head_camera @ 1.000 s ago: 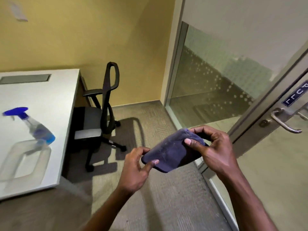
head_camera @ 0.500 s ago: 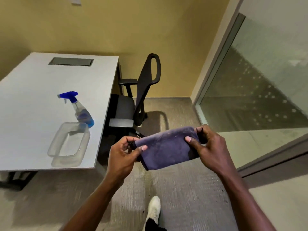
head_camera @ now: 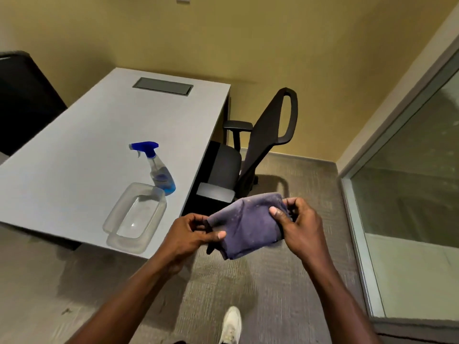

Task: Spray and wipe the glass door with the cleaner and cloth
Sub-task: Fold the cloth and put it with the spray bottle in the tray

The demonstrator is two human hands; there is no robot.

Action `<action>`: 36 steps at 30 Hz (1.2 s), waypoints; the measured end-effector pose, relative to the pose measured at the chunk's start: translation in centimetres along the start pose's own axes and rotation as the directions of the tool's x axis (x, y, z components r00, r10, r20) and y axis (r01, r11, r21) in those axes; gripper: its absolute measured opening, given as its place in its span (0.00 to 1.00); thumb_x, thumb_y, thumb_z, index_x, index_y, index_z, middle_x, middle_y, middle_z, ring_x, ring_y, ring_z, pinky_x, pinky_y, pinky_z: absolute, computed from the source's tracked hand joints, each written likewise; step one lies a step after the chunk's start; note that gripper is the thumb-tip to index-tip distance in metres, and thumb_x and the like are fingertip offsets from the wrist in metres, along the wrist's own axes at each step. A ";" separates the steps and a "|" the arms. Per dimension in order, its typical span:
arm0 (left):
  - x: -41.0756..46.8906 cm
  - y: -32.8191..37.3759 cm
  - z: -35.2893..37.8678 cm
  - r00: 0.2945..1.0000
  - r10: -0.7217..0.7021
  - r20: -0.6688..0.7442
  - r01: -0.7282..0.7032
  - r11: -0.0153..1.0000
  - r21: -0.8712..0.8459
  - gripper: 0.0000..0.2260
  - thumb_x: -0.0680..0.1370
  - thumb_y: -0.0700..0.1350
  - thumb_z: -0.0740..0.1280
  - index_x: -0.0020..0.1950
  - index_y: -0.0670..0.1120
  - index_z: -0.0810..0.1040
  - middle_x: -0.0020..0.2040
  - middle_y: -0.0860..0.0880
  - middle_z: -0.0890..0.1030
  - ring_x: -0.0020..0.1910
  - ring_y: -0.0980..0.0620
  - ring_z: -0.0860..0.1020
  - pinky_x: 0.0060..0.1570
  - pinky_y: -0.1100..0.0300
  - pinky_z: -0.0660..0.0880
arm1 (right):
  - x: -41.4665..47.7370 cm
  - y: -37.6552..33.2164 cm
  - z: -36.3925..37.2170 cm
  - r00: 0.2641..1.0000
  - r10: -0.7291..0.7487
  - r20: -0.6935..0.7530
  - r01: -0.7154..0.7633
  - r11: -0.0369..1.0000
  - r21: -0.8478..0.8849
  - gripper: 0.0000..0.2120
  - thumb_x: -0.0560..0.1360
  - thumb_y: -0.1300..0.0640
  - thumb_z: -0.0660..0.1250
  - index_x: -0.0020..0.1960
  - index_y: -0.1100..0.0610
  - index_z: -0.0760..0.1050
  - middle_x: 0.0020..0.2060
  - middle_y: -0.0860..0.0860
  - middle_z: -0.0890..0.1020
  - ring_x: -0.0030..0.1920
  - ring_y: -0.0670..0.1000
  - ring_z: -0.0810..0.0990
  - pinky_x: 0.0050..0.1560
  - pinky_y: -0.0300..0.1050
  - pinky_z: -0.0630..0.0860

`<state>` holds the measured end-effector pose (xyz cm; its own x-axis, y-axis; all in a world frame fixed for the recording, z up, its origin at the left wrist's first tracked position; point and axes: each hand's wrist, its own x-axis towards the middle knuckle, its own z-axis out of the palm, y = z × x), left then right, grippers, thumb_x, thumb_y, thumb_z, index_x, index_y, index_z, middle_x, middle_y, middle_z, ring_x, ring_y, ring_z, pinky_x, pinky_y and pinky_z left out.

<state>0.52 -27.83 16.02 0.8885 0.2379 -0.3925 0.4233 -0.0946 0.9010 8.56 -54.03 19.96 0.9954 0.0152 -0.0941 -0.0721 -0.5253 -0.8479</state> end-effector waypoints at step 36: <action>13.8 -7.3 -32.0 0.976 -0.091 -0.197 0.155 0.927 0.341 0.22 0.75 0.48 0.86 0.66 0.48 0.85 0.55 0.52 0.87 0.48 0.55 0.86 0.43 0.64 0.77 | 0.0 -9.0 37.4 0.943 0.325 0.073 -0.332 0.932 0.143 0.15 0.77 0.57 0.79 0.60 0.53 0.79 0.37 0.49 0.85 0.39 0.48 0.85 0.45 0.52 0.86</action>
<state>4.04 7.03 9.90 0.7938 0.4313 -0.4287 0.5909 -0.3803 0.7115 6.86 -17.48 8.07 0.9106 -0.0942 -0.4023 -0.4070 -0.3729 -0.8339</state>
